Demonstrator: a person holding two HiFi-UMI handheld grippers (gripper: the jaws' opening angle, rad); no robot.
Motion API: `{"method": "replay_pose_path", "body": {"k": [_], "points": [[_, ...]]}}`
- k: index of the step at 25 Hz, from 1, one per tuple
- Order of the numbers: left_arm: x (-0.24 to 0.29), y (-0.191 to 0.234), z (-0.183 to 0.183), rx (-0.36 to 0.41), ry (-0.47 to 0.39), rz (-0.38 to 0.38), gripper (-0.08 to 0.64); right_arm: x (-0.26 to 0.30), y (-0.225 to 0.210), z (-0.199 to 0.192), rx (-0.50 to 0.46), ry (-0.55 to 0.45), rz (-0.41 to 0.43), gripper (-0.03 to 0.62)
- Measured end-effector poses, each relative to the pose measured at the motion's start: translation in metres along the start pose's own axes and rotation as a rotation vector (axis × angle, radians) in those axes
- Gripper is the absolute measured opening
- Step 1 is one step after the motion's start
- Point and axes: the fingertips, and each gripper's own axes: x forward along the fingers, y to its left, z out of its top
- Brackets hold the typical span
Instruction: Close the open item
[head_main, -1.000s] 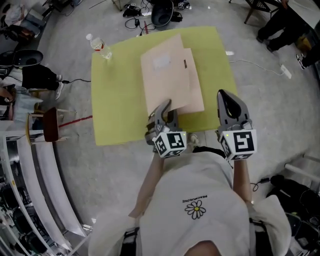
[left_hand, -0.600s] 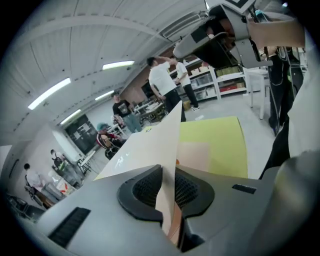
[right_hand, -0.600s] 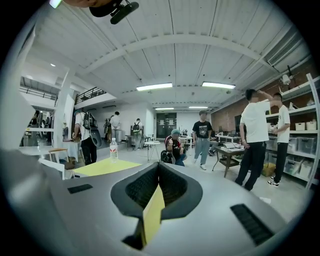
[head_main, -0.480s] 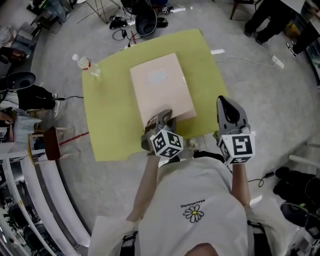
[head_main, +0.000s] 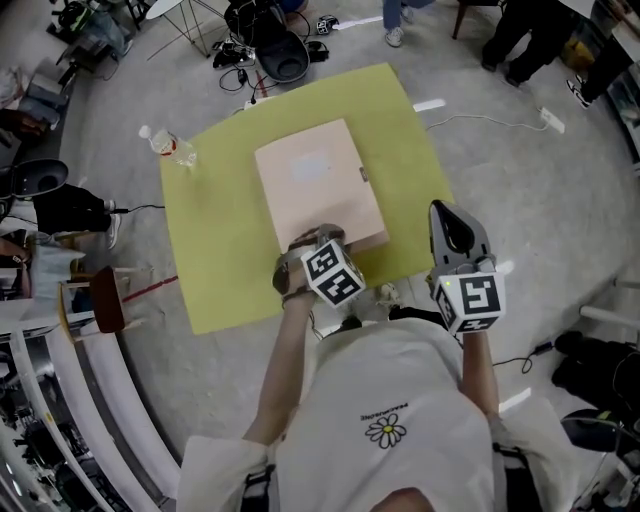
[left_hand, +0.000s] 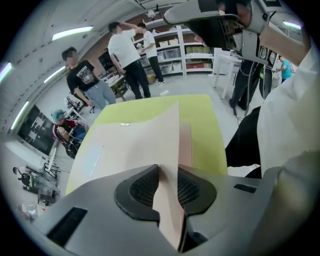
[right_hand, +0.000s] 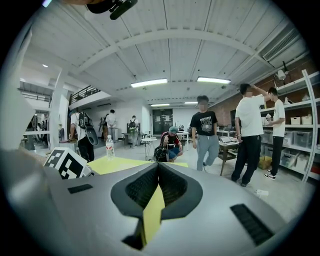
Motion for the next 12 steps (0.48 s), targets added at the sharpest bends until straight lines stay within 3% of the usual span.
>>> {"method": "replay_pose_path", "body": {"k": [5, 12], "points": [[0.002, 0.000, 0.000, 0.038, 0.055, -0.112, 0.089, 0.003, 0.003, -0.006, 0.007, 0.015, 0.004, 0.014], [0.004, -0.002, 0.001, 0.054, 0.058, -0.178, 0.104, 0.002, 0.004, -0.015, 0.017, 0.035, -0.005, 0.014]]}}
